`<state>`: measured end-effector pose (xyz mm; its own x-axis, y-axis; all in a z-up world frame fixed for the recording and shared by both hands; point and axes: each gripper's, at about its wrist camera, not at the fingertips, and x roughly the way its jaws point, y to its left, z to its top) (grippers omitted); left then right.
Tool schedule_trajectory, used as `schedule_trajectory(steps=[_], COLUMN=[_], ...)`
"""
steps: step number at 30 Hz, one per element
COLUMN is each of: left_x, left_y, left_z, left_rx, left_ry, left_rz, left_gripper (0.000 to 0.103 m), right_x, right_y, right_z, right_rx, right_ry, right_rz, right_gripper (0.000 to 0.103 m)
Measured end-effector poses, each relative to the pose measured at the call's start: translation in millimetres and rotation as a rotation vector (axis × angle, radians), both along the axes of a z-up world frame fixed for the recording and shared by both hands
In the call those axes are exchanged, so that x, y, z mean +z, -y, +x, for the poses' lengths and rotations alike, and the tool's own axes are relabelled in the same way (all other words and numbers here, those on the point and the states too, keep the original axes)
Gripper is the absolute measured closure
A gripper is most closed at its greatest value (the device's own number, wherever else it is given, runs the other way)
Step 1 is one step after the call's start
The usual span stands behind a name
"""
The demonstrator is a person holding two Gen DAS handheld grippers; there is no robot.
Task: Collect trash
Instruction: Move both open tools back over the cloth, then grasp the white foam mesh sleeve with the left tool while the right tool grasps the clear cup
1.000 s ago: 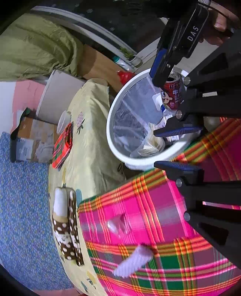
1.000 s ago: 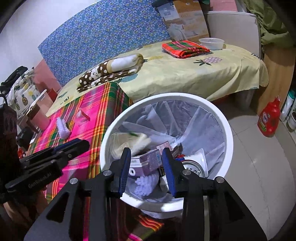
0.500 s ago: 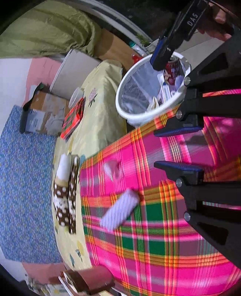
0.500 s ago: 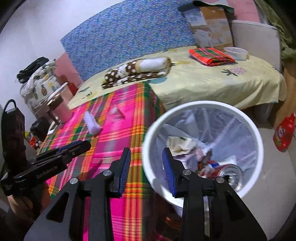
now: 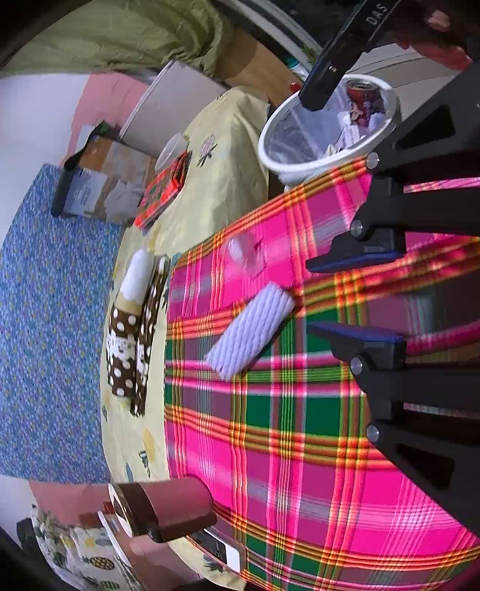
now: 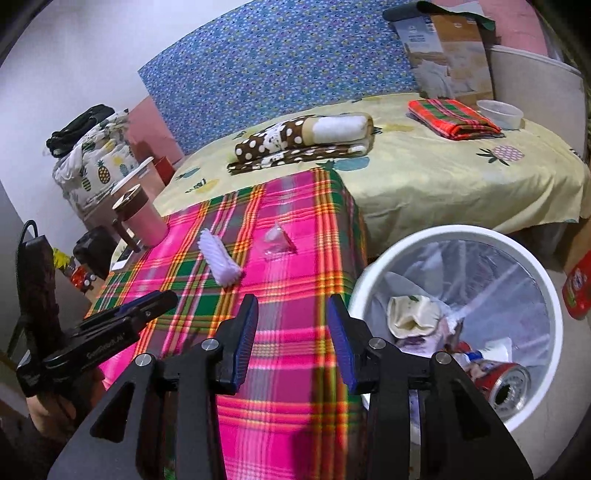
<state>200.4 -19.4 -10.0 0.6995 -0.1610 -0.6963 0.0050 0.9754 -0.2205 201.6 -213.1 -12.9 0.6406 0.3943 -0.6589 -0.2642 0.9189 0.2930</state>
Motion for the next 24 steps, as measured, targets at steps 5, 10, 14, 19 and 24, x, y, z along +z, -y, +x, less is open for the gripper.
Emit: schedule_trajectory(steps=[5, 10, 14, 19, 24], left_x=[-2.1, -6.4, -14.1, -29.5, -41.1], left_y=[-13.2, -18.2, -19.7, -23.1, -23.2], left_z=[12.9, 33.8, 55.3, 81.8, 98.1], left_rx=[0.032, 0.057, 0.084, 0.128, 0.147], left_ry=[-0.013, -0.026, -0.048, -0.093, -0.123], left_rz=[-0.025, -0.049, -0.070, -0.090, -0.096], left_gripper=[0.062, 0.060, 0.058, 0.057, 0.054], right_x=[-0.2, -3.9, -5.0, -8.1, -13.2], right_y=[-12.3, -23.0, -27.0, -23.9, -21.9], right_z=[9.1, 20.6, 26.4, 33.8, 43.4], right_rx=[0.022, 0.035, 0.040, 0.030, 0.019], right_ry=[-0.011, -0.026, -0.033, -0.044, -0.059], right_rz=[-0.004, -0.006, -0.004, -0.004, -0.001], right_gripper=[0.062, 0.062, 0.062, 0.062, 0.062])
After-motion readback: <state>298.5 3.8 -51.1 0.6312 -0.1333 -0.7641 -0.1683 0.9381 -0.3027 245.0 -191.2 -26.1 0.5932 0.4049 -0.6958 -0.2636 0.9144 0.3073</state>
